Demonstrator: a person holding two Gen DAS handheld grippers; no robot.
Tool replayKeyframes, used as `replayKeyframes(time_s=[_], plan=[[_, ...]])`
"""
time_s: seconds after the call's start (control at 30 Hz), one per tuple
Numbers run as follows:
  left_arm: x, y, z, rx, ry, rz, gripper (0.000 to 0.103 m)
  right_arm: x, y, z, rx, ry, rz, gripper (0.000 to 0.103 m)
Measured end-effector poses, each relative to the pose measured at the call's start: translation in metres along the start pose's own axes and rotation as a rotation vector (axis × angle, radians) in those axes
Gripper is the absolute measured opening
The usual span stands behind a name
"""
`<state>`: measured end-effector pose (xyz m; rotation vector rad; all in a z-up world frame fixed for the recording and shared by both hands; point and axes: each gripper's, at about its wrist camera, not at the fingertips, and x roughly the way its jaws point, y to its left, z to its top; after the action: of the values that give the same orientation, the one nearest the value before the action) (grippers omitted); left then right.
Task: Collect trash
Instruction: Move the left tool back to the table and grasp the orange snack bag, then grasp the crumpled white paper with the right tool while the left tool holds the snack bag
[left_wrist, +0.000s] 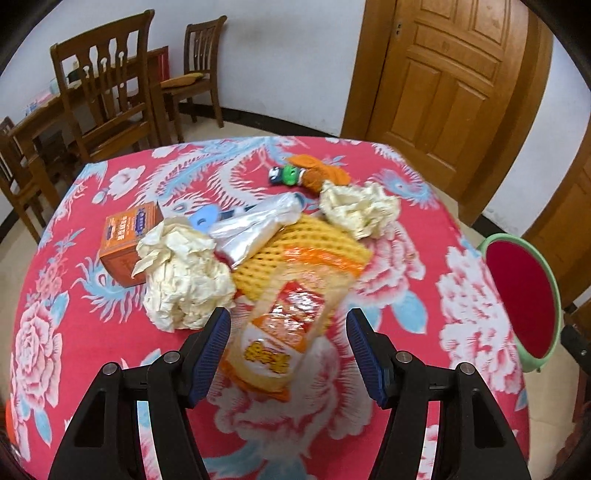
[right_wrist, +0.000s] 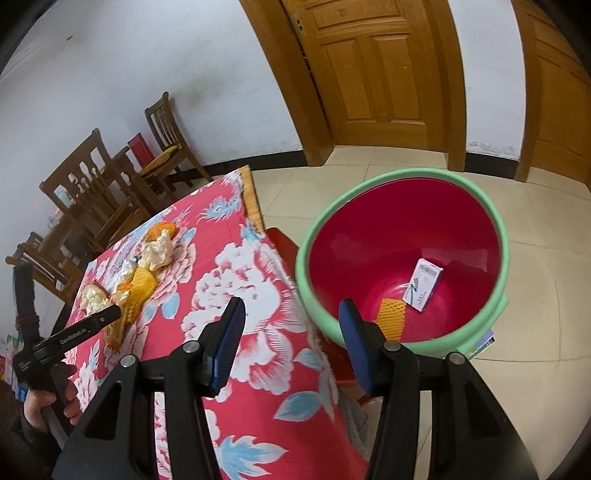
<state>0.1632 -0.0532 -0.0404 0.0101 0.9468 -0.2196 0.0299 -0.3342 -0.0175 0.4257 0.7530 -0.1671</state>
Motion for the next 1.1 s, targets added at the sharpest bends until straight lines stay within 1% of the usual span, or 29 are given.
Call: replayKeyframes(time_s=[0.17, 0.4, 0.47, 0.63, 0.9, 1.1], plan=[[0.01, 0.004, -0.001, 0.013, 0.019, 0.001, 0.067, 0.005, 0.014, -0.001, -0.022, 0.011, 0.009, 0.054], [0.015, 0.01, -0.004, 0.005, 0.028, -0.043, 0.066, 0.012, 0.026, -0.001, -0.048, 0.03, 0.02, 0.054], [0.015, 0.01, -0.004, 0.004, 0.026, -0.058, 0.057, 0.013, 0.03, -0.001, -0.056, 0.034, 0.023, 0.054], [0.011, 0.012, -0.008, -0.001, 0.018, -0.084, 0.052, 0.017, 0.039, -0.002, -0.074, 0.044, 0.033, 0.054], [-0.01, 0.026, -0.014, -0.065, -0.015, -0.129, 0.05, 0.022, 0.059, -0.004, -0.115, 0.059, 0.058, 0.054], [-0.036, 0.043, -0.017, -0.107, -0.066, -0.114, 0.05, 0.026, 0.081, -0.005, -0.153, 0.066, 0.09, 0.054]])
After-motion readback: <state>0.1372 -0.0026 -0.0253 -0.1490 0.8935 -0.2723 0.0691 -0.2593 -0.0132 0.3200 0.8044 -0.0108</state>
